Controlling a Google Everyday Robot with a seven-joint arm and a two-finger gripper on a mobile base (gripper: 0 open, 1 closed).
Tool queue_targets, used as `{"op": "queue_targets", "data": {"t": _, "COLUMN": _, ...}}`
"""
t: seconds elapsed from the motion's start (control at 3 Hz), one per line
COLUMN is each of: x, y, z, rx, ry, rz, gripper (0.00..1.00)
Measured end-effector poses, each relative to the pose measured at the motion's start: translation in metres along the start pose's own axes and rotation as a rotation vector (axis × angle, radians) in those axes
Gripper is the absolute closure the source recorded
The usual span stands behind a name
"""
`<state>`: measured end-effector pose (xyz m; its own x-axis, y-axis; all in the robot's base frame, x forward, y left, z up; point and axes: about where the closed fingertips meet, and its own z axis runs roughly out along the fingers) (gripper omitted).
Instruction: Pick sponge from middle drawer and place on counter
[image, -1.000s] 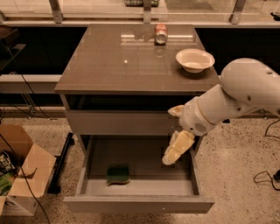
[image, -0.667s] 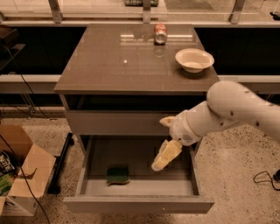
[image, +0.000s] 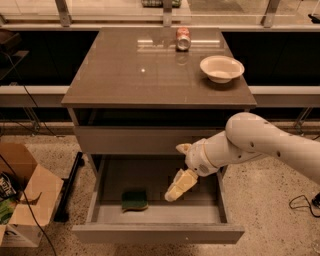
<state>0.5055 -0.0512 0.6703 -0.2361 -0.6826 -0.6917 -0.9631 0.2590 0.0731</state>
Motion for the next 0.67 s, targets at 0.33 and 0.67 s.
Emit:
{"op": "queue_targets", "data": {"t": 0.33, "x": 0.008, "y": 0.001, "z": 0.032, "rx": -0.019, "ry": 0.007, "rz": 0.002, "gripper": 0.0}}
{"op": "queue_targets", "data": {"t": 0.67, "x": 0.017, "y": 0.0, "z": 0.083, "rx": -0.041, "ry": -0.024, "rz": 0.011, "gripper": 0.0}}
